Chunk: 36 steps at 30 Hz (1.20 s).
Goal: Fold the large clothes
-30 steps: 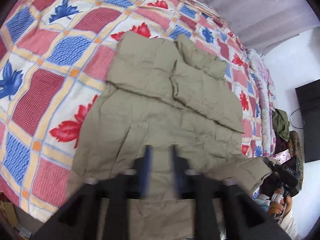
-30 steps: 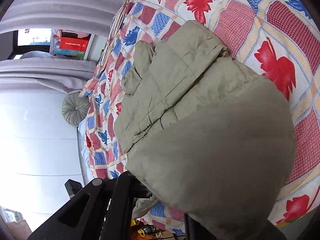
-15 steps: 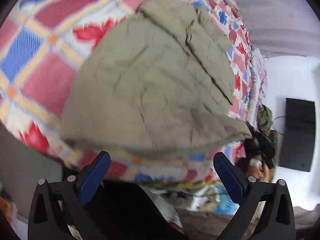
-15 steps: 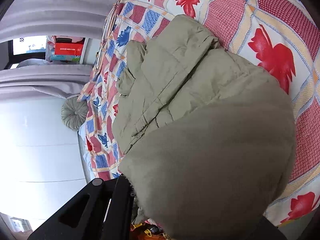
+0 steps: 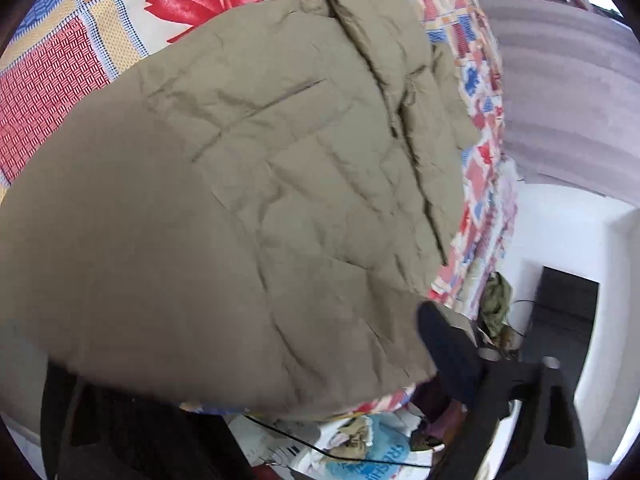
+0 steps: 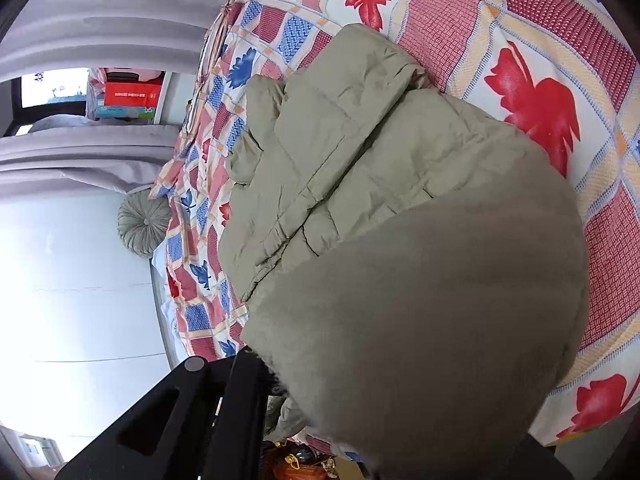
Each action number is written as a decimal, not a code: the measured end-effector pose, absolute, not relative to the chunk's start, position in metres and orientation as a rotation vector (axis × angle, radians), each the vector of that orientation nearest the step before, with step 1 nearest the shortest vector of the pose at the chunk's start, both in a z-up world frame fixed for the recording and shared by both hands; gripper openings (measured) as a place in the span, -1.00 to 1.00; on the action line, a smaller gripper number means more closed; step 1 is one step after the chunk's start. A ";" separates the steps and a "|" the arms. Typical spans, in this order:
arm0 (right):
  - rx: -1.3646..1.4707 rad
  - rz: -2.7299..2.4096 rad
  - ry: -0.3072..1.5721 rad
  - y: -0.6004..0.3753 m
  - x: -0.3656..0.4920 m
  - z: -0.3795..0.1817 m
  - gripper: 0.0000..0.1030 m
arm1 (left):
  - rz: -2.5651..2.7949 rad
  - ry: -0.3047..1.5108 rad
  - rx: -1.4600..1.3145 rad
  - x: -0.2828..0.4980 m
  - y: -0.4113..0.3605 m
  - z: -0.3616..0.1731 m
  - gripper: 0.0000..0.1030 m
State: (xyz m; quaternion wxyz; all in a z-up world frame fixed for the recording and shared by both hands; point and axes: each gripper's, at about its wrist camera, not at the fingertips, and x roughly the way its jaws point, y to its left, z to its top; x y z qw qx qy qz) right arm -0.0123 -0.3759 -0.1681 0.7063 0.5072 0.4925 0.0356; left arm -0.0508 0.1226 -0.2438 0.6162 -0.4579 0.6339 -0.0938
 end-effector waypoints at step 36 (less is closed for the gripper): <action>0.521 0.018 0.963 -0.368 0.224 -0.097 -0.86 | -0.241 1.105 -0.351 0.287 0.052 -0.161 -0.82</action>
